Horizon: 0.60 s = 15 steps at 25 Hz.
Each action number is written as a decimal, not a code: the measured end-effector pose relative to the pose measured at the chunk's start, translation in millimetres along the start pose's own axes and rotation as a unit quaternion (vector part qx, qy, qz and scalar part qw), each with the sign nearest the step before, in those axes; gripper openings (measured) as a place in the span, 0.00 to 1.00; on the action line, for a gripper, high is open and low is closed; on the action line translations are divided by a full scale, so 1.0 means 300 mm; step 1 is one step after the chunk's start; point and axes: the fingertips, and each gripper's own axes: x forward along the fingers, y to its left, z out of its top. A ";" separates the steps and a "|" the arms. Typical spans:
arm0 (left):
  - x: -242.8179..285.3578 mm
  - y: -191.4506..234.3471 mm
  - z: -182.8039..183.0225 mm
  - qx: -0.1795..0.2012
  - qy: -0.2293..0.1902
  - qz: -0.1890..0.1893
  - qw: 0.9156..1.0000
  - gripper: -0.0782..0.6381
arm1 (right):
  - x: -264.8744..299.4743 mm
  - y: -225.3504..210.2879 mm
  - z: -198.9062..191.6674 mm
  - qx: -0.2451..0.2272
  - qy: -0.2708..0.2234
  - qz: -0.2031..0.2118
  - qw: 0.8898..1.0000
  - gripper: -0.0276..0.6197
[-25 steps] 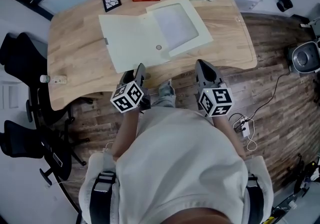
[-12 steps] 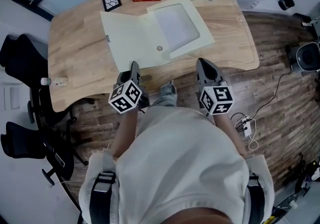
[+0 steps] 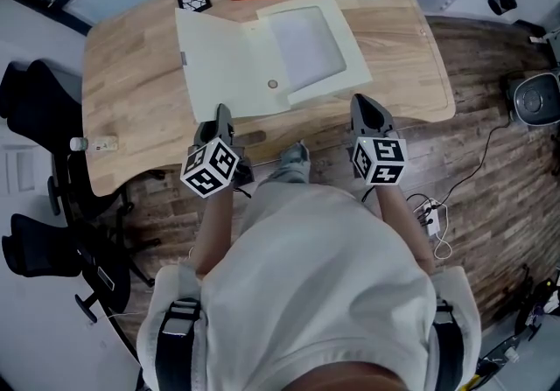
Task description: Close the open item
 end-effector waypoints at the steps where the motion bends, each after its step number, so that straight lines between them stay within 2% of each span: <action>1: 0.003 0.007 0.006 0.002 0.000 0.002 1.000 0.20 | 0.010 -0.018 -0.008 -0.002 0.003 -0.008 1.000 0.07; 5: 0.014 0.030 0.035 0.011 -0.005 0.010 1.000 0.20 | 0.055 -0.084 -0.037 -0.003 0.018 -0.030 0.999 0.08; 10: 0.036 0.041 0.073 0.026 -0.012 0.010 1.000 0.19 | 0.116 -0.152 -0.084 0.014 0.041 -0.038 0.998 0.08; 13: 0.050 0.040 0.100 0.032 -0.017 0.010 0.999 0.19 | 0.151 -0.170 -0.112 0.021 0.060 -0.031 0.997 0.22; 15: 0.056 0.038 0.115 0.035 -0.021 0.008 0.999 0.19 | 0.170 -0.176 -0.136 0.022 0.075 -0.030 0.997 0.23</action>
